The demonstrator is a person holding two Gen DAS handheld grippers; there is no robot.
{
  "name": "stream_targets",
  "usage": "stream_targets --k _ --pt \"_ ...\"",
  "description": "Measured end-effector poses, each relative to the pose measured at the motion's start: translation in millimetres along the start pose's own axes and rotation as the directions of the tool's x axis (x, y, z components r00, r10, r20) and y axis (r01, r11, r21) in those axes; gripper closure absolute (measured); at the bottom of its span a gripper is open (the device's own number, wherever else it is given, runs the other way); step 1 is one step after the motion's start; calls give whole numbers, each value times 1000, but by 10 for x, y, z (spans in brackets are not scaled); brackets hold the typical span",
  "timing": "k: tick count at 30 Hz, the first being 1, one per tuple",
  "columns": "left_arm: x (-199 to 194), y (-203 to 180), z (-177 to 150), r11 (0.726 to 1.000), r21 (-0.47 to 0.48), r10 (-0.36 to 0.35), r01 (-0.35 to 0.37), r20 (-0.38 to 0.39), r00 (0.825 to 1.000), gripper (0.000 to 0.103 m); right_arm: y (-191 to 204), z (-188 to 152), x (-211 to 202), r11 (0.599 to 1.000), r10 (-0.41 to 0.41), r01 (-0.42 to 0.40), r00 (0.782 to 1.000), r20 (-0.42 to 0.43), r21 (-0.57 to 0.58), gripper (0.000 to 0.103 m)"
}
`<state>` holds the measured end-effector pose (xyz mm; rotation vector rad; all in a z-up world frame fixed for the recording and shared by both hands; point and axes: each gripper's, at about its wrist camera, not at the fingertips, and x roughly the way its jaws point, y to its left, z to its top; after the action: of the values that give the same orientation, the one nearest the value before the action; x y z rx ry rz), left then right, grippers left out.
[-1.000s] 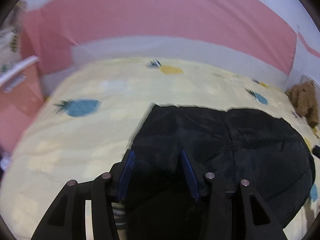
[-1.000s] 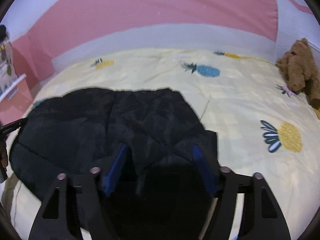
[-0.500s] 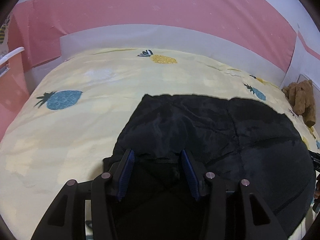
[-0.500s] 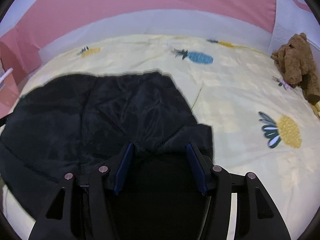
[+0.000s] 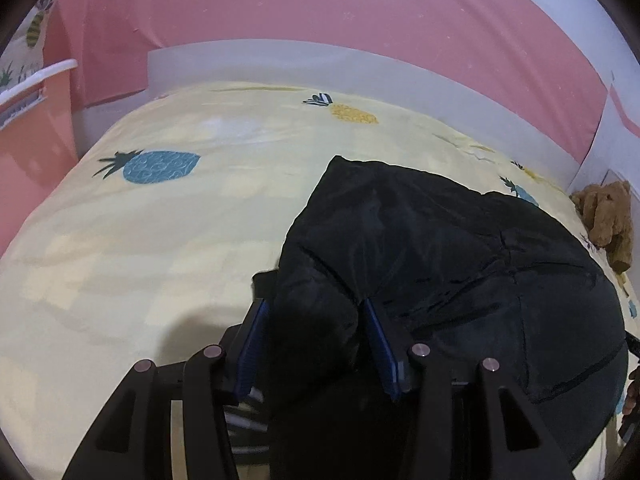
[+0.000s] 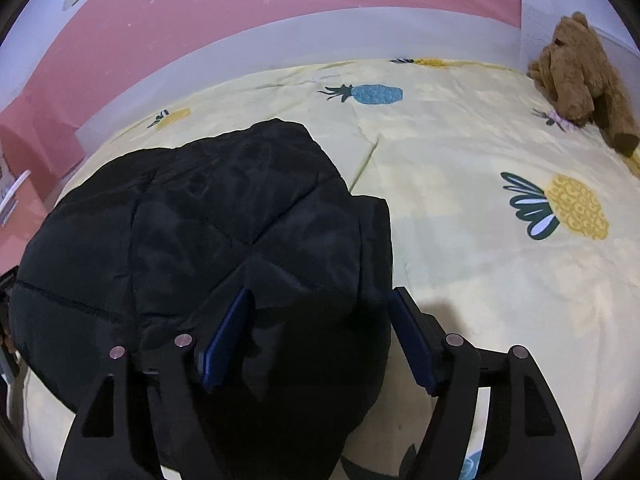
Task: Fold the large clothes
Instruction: 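Grasp the black jacket bundle's end with both tools, then lift the jacket end with both tools and roll it over the bundle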
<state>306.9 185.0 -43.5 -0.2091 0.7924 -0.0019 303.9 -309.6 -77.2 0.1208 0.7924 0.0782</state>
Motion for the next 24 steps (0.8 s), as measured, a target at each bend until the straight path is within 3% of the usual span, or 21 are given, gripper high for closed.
stream_targets --k 5,13,18,24 --pt "-76 83 47 999 -30 -26 26 -1 1000 53 -80 -43 -8 998 44 -43 999 -10 40 31" --pt "178 316 8 982 -161 -112 102 -54 992 31 -238 15 259 982 143 -133 987 -71 131 26" --pt "345 376 34 967 -207 -170 150 -81 982 30 -302 35 403 965 207 -185 973 -105 184 26" --pt "325 422 -177 950 -233 -233 210 -73 970 30 -319 -116 366 953 254 -228 960 -120 197 26"
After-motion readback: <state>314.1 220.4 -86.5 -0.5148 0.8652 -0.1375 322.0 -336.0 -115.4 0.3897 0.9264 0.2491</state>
